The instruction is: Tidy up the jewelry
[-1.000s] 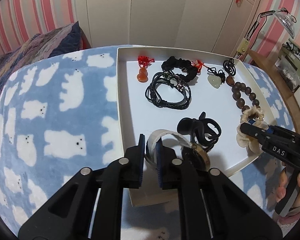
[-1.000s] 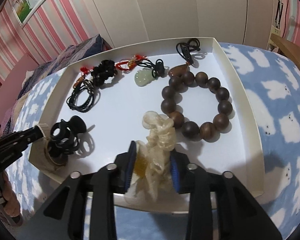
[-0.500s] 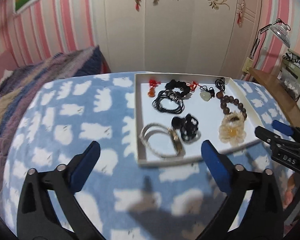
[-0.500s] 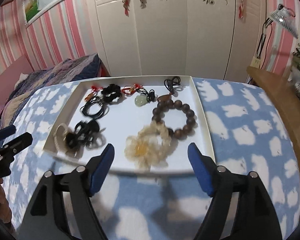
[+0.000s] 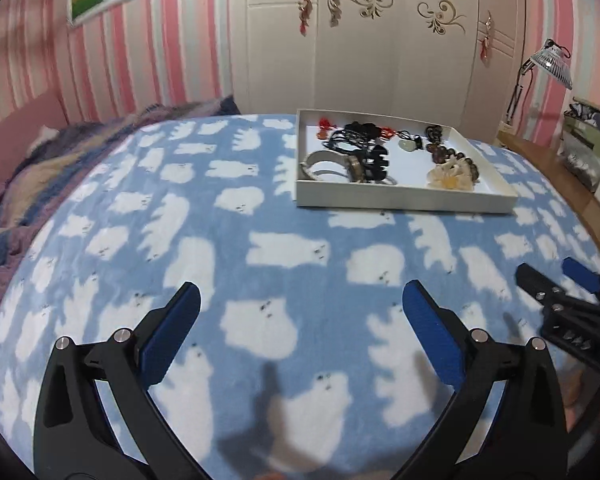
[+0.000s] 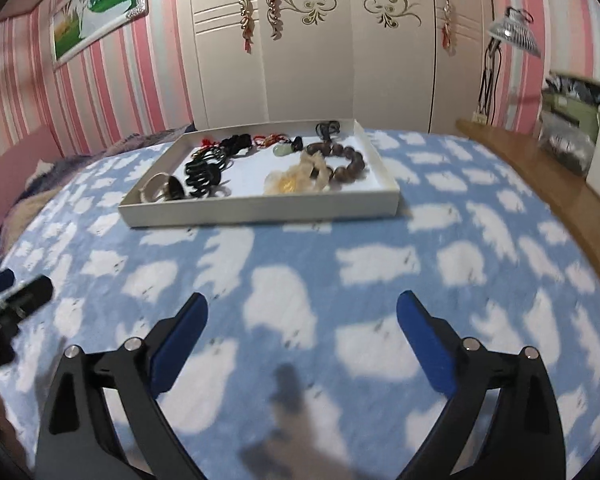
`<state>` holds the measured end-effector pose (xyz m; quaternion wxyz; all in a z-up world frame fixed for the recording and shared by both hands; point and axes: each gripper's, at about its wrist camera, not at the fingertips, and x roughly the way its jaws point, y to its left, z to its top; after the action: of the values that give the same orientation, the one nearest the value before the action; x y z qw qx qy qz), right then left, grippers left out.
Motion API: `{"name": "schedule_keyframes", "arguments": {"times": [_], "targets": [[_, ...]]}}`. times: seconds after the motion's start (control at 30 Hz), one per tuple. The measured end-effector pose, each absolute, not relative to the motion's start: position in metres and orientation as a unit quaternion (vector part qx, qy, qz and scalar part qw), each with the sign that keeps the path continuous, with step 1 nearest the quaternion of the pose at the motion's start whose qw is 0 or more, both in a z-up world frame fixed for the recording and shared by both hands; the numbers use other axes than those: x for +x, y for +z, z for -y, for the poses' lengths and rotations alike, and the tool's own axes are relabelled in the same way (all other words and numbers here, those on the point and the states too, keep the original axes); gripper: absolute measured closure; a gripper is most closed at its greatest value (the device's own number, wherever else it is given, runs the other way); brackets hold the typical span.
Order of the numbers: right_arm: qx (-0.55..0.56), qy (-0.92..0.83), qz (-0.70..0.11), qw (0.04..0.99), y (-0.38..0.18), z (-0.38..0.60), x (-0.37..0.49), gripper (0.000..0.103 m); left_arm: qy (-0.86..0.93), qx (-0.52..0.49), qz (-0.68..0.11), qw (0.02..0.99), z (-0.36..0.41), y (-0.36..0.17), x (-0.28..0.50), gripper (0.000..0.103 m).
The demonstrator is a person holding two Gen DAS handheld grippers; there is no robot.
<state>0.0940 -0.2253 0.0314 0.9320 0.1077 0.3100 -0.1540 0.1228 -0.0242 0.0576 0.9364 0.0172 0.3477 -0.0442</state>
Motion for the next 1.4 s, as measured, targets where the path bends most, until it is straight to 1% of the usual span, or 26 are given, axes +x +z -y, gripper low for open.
{"name": "schedule_keyframes", "arguments": {"times": [0.17, 0.27, 0.37, 0.53, 1.4], "targets": [[0.081, -0.165, -0.288, 0.940, 0.033, 0.213, 0.085, 0.008, -0.064, 0.003, -0.340, 0.938, 0.021, 0.052, 0.115, 0.003], [0.072, -0.173, -0.271, 0.944, 0.033, 0.207, 0.078, 0.008, -0.061, 0.011, -0.346, 0.936, 0.023, 0.045, 0.118, 0.003], [0.071, -0.170, -0.269, 0.945, 0.032, 0.206, 0.079, 0.008, -0.064, 0.015, -0.356, 0.932, 0.026, 0.040, 0.122, 0.003], [0.061, -0.175, -0.261, 0.947, 0.034, 0.203, 0.077, 0.008, -0.064, 0.017, -0.347, 0.936, 0.025, 0.042, 0.119, 0.003], [0.053, -0.179, -0.264, 0.946, 0.031, 0.201, 0.079, 0.008, -0.059, 0.023, -0.330, 0.942, 0.024, 0.047, 0.114, 0.003]]}}
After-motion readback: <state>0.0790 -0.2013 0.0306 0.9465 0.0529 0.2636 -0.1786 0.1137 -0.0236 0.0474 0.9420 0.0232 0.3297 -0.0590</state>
